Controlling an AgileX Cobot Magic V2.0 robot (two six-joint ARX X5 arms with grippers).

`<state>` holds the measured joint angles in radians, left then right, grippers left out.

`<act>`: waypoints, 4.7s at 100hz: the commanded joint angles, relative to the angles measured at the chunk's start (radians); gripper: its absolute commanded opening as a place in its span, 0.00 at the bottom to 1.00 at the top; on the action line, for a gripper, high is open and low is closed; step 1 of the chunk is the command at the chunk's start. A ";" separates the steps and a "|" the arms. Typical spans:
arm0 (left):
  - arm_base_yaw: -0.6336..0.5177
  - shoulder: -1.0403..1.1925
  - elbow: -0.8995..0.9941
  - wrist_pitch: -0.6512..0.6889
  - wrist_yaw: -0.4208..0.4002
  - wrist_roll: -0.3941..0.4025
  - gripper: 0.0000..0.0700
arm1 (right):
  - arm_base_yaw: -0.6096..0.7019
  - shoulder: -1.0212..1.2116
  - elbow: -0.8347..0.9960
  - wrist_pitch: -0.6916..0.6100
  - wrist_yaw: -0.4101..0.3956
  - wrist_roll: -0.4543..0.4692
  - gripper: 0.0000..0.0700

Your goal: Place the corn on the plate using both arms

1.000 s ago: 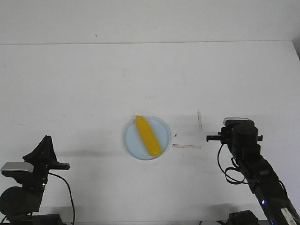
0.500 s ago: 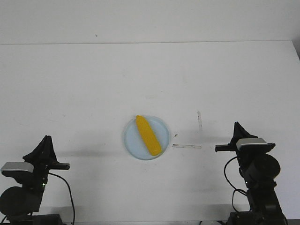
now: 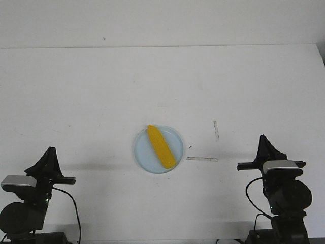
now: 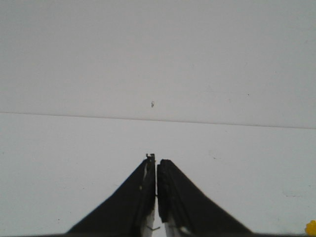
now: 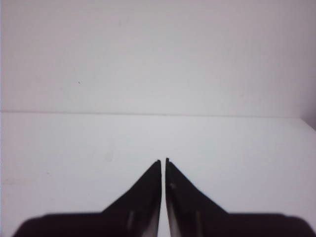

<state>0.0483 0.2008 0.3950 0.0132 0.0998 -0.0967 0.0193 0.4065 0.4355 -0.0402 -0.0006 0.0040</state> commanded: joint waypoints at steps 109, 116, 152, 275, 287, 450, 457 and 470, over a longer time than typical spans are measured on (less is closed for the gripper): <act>-0.033 -0.088 -0.073 0.038 -0.088 0.005 0.00 | 0.000 -0.015 0.002 0.018 0.000 -0.002 0.02; -0.040 -0.119 -0.126 0.071 -0.093 0.001 0.00 | 0.000 -0.015 0.002 0.018 0.000 -0.002 0.02; -0.045 -0.198 -0.369 0.234 -0.100 0.001 0.00 | 0.000 -0.015 0.002 0.023 0.000 -0.002 0.02; -0.049 -0.198 -0.382 0.197 -0.101 0.000 0.00 | 0.000 -0.015 0.002 0.041 0.000 -0.002 0.02; -0.049 -0.198 -0.382 0.197 -0.101 0.000 0.00 | 0.000 -0.015 0.002 0.041 0.000 -0.002 0.02; -0.048 -0.198 -0.381 0.196 -0.101 0.000 0.00 | 0.009 -0.406 -0.423 0.069 -0.026 -0.003 0.02; -0.048 -0.198 -0.381 0.197 -0.101 0.000 0.00 | 0.009 -0.406 -0.423 0.069 -0.026 -0.003 0.02; -0.048 -0.198 -0.381 0.197 -0.101 0.000 0.00 | 0.009 -0.406 -0.423 0.070 -0.026 -0.003 0.02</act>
<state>0.0013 0.0048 0.0341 0.1947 -0.0002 -0.0963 0.0261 0.0013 0.0143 0.0181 -0.0257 0.0036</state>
